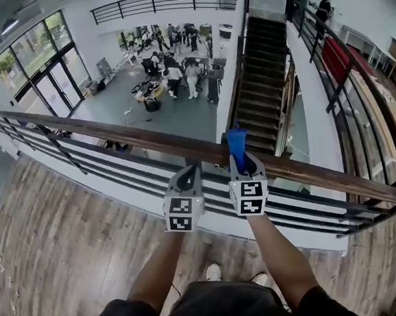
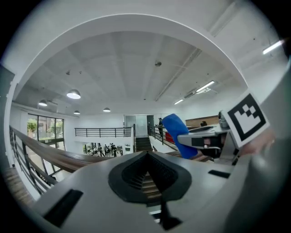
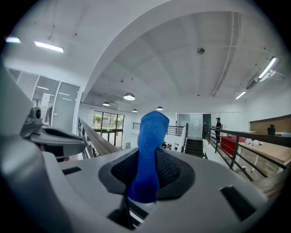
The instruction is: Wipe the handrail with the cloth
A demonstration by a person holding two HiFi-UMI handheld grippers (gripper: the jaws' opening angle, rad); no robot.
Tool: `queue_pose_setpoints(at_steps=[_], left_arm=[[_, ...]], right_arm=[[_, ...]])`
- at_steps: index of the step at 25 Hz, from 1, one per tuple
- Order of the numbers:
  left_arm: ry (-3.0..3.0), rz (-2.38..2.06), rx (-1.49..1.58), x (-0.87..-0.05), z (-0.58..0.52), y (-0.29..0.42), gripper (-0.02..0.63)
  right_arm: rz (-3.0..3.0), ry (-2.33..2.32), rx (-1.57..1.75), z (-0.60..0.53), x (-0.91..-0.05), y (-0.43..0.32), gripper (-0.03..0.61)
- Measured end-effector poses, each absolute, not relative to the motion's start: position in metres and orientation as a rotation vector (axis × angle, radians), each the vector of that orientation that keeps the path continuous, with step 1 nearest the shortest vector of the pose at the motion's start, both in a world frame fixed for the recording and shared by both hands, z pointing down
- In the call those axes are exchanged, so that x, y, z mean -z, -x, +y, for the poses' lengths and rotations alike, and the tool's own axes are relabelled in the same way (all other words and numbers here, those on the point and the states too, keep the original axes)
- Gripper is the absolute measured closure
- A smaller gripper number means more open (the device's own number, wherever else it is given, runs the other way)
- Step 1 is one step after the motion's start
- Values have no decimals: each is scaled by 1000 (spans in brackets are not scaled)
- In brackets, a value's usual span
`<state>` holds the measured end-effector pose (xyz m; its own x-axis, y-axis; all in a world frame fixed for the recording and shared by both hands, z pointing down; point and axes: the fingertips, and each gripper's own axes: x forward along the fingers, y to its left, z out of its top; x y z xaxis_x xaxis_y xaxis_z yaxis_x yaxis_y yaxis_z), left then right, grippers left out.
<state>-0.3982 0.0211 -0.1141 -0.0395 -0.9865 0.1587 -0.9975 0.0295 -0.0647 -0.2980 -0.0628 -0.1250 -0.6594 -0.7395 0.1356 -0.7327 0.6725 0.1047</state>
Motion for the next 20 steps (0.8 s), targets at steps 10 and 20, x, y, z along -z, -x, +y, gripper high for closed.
queue_pose_setpoints(at_steps=[10,20], left_arm=[[-2064,-2228,-274,116,9,439,609],[-2057,-2230,-259,116,17,451,609]], right_arm=[[-2558,-1037,-56,-83,113,401,477],[-2415,-1023,3,-92,88,410,476]])
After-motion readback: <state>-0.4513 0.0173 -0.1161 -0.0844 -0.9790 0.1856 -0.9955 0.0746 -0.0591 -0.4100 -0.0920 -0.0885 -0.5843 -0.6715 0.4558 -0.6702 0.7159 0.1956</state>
